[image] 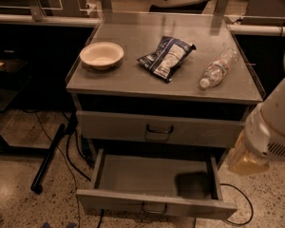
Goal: Close middle drawer
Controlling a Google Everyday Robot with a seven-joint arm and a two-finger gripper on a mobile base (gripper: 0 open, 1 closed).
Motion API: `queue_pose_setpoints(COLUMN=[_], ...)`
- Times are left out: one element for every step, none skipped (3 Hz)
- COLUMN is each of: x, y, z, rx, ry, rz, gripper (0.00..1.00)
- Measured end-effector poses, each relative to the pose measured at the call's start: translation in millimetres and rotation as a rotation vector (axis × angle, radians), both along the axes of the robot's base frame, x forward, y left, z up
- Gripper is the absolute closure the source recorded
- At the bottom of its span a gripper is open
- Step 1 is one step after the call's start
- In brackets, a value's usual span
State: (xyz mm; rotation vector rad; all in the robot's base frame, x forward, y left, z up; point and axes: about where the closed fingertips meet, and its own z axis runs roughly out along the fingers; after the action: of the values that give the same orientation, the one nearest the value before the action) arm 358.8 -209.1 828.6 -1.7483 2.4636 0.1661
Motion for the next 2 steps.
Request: queue_pose_setpoints(x=[-7.8, -15.4], y=[-1.0, 1.9], z=[-10.4, -23.5], rx=[-0.006, 0.024], ry=[0.025, 0.037], rz=[0.001, 0.017], gripper=[1.00, 1.00])
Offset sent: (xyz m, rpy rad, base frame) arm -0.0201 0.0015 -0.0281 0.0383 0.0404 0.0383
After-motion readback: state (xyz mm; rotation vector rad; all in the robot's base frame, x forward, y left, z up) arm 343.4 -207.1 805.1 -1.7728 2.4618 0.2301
